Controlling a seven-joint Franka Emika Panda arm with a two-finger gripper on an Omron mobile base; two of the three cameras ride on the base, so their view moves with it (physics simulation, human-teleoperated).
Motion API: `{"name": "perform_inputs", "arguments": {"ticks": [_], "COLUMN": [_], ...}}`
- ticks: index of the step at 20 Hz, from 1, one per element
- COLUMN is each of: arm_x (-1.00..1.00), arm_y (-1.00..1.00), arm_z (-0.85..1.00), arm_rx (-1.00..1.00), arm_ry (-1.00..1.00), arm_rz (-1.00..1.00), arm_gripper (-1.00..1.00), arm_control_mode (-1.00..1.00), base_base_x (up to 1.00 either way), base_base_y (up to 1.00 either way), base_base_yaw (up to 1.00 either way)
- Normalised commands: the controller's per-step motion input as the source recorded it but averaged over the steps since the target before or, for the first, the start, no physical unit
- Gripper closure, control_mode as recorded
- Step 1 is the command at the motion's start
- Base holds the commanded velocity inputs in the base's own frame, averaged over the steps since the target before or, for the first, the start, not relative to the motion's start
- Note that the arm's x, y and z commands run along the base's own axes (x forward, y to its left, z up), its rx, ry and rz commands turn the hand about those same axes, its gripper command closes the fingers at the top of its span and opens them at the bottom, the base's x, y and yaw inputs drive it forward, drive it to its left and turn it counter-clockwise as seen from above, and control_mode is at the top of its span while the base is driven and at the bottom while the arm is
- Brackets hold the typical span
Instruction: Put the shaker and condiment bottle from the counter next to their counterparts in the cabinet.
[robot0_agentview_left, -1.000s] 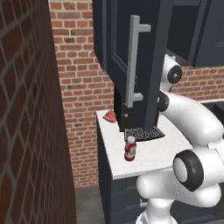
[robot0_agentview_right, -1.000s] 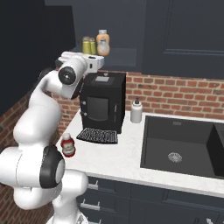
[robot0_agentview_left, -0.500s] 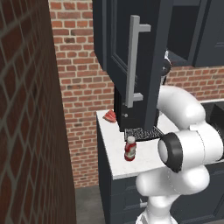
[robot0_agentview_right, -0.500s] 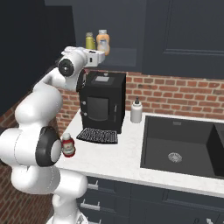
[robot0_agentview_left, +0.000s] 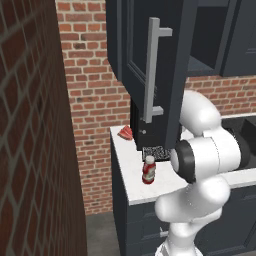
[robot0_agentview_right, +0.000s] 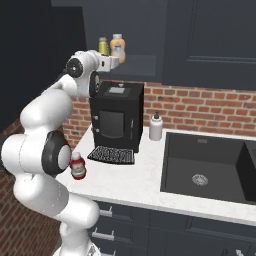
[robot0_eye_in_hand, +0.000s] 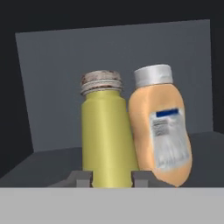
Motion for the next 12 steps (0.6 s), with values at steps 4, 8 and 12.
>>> {"name": "perform_inputs", "arguments": {"ticks": [4, 8, 12], "arm_x": [0.42, 0.18, 0.07], "arm_y": [0.10, 0.00, 0.00], "arm_z": [-0.09, 0.00, 0.00], "arm_rx": [0.00, 0.00, 0.00], "arm_ry": [0.09, 0.00, 0.00], "arm_rz": [0.00, 0.00, 0.00], "arm_gripper": [-1.00, -1.00, -1.00], "arm_control_mode": [-1.00, -1.00, -1.00], "base_base_x": [0.00, 0.00, 0.00], "base_base_y": [0.00, 0.00, 0.00], "base_base_yaw": [0.00, 0.00, 0.00]}}
